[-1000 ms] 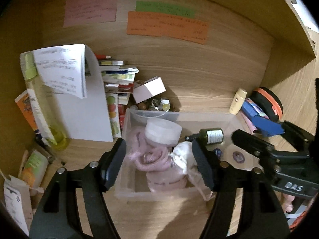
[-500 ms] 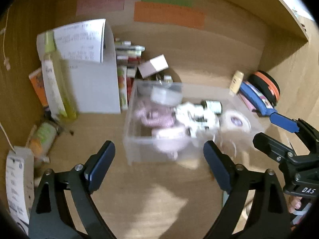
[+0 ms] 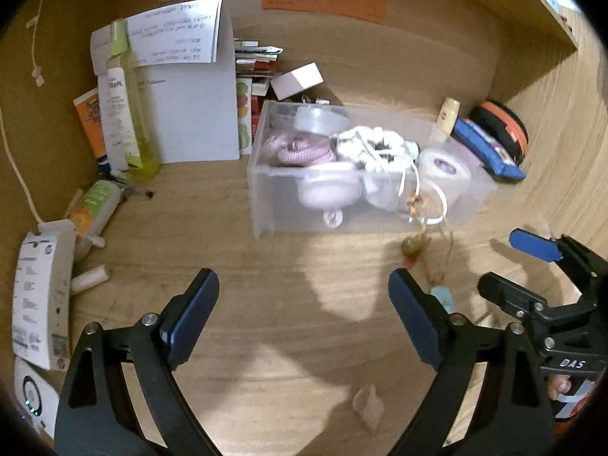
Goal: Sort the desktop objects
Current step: 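Grasp the seashell with the left tool while the right tool grasps the grey soap bar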
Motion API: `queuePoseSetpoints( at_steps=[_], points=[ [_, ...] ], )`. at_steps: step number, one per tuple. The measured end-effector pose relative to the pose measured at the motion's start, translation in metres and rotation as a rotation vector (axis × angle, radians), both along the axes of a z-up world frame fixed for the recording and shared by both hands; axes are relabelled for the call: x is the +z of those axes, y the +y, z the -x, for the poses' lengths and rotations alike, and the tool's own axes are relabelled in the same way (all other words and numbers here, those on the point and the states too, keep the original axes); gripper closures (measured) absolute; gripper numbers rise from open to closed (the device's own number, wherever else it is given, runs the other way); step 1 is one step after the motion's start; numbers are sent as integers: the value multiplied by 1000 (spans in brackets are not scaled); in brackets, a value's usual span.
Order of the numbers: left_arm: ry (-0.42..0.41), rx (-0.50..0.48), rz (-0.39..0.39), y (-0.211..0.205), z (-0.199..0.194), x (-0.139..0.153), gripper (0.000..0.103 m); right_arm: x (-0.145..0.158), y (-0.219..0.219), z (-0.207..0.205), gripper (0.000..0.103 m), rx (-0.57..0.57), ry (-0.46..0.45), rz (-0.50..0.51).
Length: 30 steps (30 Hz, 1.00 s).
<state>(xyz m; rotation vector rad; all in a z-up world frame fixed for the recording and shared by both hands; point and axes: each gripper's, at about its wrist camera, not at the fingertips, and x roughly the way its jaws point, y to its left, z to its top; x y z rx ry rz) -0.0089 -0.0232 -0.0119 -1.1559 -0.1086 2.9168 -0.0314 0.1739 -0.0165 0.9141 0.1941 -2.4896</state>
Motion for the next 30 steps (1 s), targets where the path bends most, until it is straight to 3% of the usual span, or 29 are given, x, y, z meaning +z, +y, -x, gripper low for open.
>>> queuePoseSetpoints(
  at_steps=[3, 12, 17, 21, 25, 30],
  points=[
    [-15, 13, 12, 0, -8, -3, 12, -6, 3, -12, 21, 6, -14, 4],
    [-12, -8, -85, -4, -37, -14, 12, -20, 5, -37, 21, -1, -17, -42],
    [1, -29, -76, 5, -49, -19, 12, -31, 7, -43, 21, 2, -65, -32],
    [-7, -57, -56, 17, -55, -26, 27, -41, 11, -46, 21, -7, -95, -28],
    [-27, -92, -37, 28, -58, -34, 35, -47, 16, -47, 21, -14, -126, 2],
    [-52, -120, -45, 33, -58, -43, 54, -48, 15, -47, 23, -29, -113, 11]
  ],
)
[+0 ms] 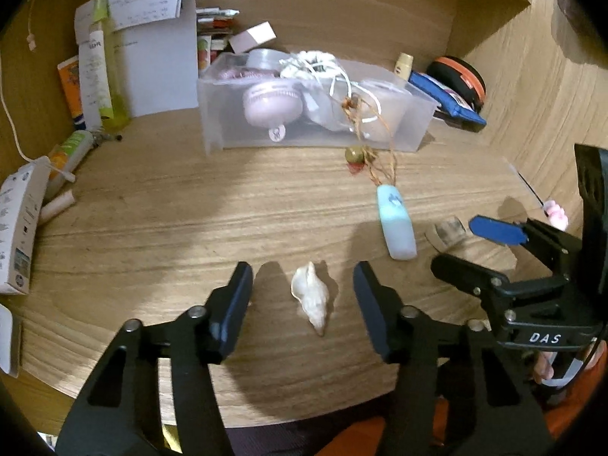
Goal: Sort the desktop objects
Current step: 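Grasp the seashell with the left tool while the right tool grasps the grey soap bar, then carry the seashell and soap bar into the clear box and open both tools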
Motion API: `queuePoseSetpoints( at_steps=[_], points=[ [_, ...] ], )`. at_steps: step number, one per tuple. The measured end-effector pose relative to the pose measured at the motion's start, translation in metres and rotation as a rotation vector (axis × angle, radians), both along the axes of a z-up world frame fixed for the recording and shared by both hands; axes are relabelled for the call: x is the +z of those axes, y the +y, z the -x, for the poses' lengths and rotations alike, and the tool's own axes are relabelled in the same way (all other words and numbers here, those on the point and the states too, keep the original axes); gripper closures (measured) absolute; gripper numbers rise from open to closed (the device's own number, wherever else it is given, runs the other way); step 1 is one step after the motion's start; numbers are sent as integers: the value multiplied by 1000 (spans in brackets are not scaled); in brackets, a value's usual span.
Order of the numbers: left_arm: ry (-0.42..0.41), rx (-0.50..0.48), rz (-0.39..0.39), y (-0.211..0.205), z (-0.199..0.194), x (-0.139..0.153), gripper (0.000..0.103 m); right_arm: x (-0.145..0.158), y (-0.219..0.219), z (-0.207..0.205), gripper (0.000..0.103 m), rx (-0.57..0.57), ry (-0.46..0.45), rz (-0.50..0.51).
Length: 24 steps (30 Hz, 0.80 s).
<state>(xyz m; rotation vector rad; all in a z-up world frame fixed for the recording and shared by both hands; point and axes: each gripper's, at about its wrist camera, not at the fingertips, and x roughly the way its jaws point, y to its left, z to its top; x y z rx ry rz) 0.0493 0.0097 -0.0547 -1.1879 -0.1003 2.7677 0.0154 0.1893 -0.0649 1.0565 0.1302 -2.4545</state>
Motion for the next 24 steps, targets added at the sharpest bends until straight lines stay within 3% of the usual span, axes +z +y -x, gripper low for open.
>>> queuePoseSetpoints(
  at_steps=[4, 5, 7, 10, 16, 24],
  points=[
    [-3, -3, -4, 0, 0, -3, 69, -1, -7, -2, 34, 5, 21, -24],
    [-1, -14, -2, 1, 0, -4, 84, -1, -9, -2, 39, 9, 29, -30],
    [7, -10, 16, 4, -1, -4, 83, -1, -12, -2, 46, 15, 40, -45],
    [19, -10, 36, 6, -3, -4, 83, -1, -15, -2, 65, 24, 49, -52],
    [19, 13, -5, -4, 2, 0, 83, 1, -9, 2, 66, 28, 25, -9],
    [58, 68, -25, -26, 16, 17, 83, 21, 5, 12, 66, 6, 60, 24]
  ],
)
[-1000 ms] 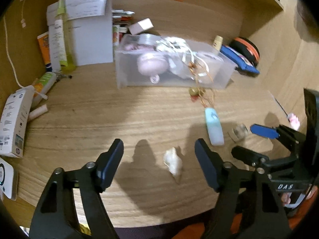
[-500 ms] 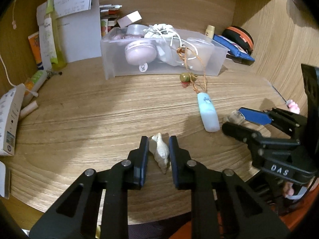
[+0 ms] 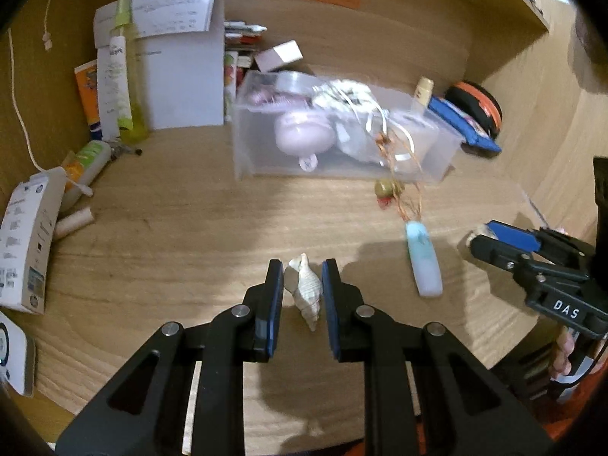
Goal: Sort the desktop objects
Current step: 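Carry the seashell and soap bar into the clear box and open both tools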
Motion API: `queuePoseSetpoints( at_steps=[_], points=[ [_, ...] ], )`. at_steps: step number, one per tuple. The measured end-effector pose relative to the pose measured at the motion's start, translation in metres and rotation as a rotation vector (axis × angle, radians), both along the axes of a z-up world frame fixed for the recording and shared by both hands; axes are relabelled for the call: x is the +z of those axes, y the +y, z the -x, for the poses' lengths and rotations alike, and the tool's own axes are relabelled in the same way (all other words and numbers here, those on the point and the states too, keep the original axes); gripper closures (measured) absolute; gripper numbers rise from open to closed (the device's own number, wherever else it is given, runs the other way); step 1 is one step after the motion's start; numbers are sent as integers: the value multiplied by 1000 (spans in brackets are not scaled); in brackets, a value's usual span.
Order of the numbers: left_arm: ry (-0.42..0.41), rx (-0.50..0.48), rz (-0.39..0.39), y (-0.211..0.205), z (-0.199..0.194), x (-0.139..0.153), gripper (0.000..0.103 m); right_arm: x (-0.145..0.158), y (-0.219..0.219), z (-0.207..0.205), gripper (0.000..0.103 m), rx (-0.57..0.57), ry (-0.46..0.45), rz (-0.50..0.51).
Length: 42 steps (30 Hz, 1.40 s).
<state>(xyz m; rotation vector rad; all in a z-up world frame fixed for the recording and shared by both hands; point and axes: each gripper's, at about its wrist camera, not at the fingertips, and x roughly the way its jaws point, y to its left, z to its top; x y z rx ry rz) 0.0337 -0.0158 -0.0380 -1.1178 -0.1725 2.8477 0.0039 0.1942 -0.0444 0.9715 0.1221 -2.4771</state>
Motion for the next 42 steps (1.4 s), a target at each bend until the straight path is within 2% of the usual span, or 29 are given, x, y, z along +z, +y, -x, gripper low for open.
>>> queuePoseSetpoints(
  at_steps=[3, 12, 23, 35, 42],
  points=[
    [15, 18, -13, -9, 8, 8, 83, 9, 7, 7, 66, -12, 18, 19],
    [95, 33, 22, -16, 38, 43, 83, 38, 21, 29, 66, -39, 106, 25],
    [115, -34, -60, -8, 93, 73, 83, 72, 21, 67, 66, -29, 198, 0],
    [139, -94, -23, 28, 145, 100, 83, 89, 11, 121, 66, 11, 192, 19],
    [116, -110, -44, 41, 176, 103, 83, 95, 4, 155, 66, 20, 163, 30]
  ],
)
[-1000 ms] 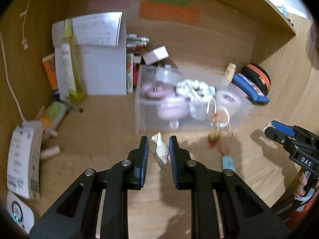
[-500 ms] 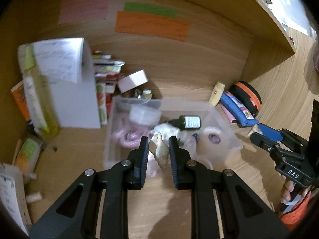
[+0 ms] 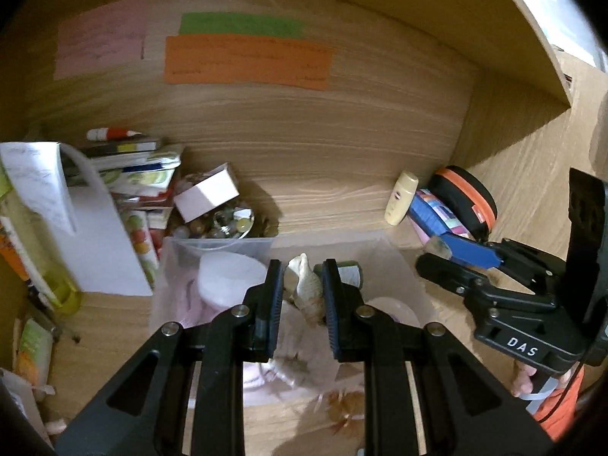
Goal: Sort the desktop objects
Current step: 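Carry the seashell and soap bar into the clear box and open both tools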
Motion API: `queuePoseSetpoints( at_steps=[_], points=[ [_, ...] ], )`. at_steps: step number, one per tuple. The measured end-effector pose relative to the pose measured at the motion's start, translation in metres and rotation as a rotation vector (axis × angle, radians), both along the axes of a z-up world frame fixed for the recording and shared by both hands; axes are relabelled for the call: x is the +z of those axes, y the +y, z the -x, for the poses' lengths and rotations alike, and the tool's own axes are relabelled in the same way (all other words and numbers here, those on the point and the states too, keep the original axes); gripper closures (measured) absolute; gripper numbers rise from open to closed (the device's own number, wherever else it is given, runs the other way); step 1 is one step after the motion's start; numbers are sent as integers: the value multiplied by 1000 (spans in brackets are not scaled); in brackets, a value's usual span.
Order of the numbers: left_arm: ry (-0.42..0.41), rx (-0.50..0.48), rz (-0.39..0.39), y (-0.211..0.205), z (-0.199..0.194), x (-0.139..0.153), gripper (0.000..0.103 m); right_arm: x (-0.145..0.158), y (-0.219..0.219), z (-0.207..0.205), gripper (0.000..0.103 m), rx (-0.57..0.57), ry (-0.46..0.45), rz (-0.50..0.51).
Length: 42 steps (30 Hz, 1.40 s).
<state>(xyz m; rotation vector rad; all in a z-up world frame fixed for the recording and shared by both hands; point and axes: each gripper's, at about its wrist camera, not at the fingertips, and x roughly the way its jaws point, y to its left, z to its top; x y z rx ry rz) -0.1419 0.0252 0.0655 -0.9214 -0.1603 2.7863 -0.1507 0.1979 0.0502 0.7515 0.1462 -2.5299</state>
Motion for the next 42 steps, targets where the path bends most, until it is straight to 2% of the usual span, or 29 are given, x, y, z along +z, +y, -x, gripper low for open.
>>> queuePoseSetpoints(
  at_steps=[6, 12, 17, 27, 35, 40, 42],
  points=[
    [-60, -10, 18, 11, 27, -18, 83, -6, -12, 25, 66, -79, 17, -52],
    [-131, -33, 17, 16, 42, -43, 83, -31, -18, 39, 66, -63, -32, -84],
    [-155, -46, 40, 22, 46, -56, 83, -41, -19, 47, 66, -82, -46, -115],
    [-163, -51, 66, 24, 46, -61, 82, -54, -28, 46, 66, -57, -68, -157],
    [-155, -45, 46, 18, 44, -58, 74, -55, -29, 47, 66, -39, -88, -149],
    [-134, -44, 30, 13, 38, -48, 68, -48, -27, 43, 55, -34, -70, -126],
    [-122, -34, 32, 11, 36, -44, 63, -45, -25, 42, 52, -34, -60, -123]
  ],
)
